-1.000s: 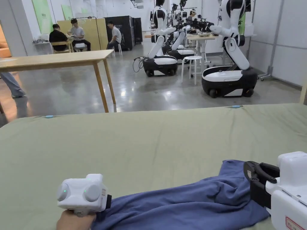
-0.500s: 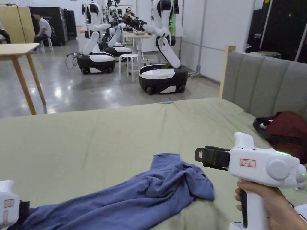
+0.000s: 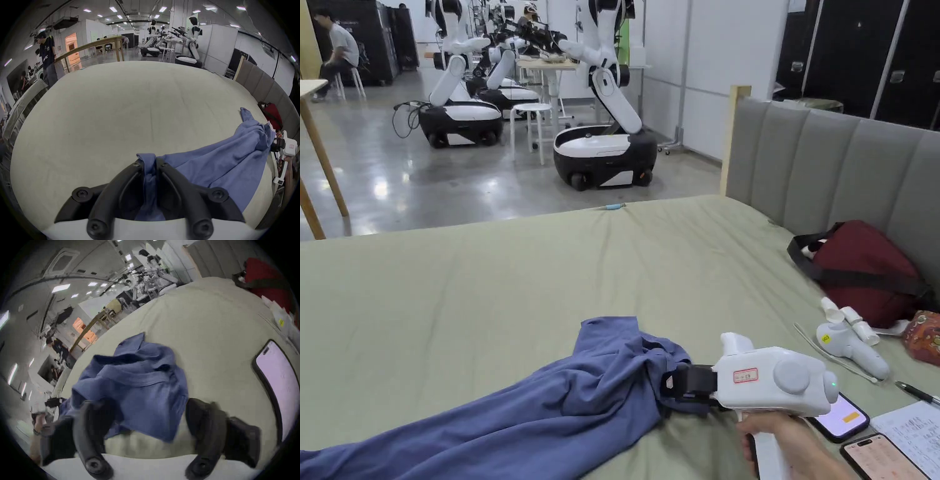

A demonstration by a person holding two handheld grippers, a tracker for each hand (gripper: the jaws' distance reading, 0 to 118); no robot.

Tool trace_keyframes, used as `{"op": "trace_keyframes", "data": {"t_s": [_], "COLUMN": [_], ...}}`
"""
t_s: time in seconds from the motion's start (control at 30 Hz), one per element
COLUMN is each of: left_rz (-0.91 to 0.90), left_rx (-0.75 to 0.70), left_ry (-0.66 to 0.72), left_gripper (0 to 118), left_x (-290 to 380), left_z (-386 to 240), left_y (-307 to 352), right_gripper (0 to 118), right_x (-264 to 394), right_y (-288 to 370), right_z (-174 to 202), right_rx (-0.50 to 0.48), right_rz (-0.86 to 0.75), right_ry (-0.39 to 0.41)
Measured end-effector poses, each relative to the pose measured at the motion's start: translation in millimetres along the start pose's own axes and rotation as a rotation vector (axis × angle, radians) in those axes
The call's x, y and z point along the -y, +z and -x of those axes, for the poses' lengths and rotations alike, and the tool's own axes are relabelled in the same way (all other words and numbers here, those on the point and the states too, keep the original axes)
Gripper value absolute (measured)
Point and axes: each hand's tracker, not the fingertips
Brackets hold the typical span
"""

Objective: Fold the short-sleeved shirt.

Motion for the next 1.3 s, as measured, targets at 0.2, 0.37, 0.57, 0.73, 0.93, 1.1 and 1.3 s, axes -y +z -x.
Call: {"op": "trace_keyframes", "data": {"t_s": [0.2,0.37,0.57,0.73,0.93,1.1,1.3], "left_rz": [-0.011,-0.070,-0.402,-0.560,-0.743,-0.791,-0.809], "left_rx": [-0.002,0.025,0.260,0.272,0.211,0.171,0.131], "left_ry": [-0.012,-0.002,-0.013,-0.044,-0.031,-0.022,0.006], "left_gripper": [11,11,11,11,11,11,11], "left_x": [3.3,-0.9,-40.6,-96.4,-132.4,-181.4,-262.7], "left_z": [-0.3,7.7,7.2,-5.3,0.8,14.6,25.4], "left_y": [0.0,8.1,89.2,176.5,260.5,296.8,304.8], "right_gripper": [6,6,6,6,6,6,6], "right_x": [6.1,8.3,-18.0,-71.0,-103.9,-143.6,-227.0], "right_y": [-12.4,20.6,95.5,148.5,203.3,218.0,217.7], "right_z": [23.1,33.7,86.3,171.5,254.8,305.3,359.4], "right_rx": [0.071,0.066,-0.085,-0.171,-0.209,-0.210,-0.199], "right_rz": [0.053,-0.071,-0.320,-0.499,-0.736,-0.779,-0.777], "right_ry": [0.104,0.109,0.203,0.335,0.418,0.458,0.448]}}
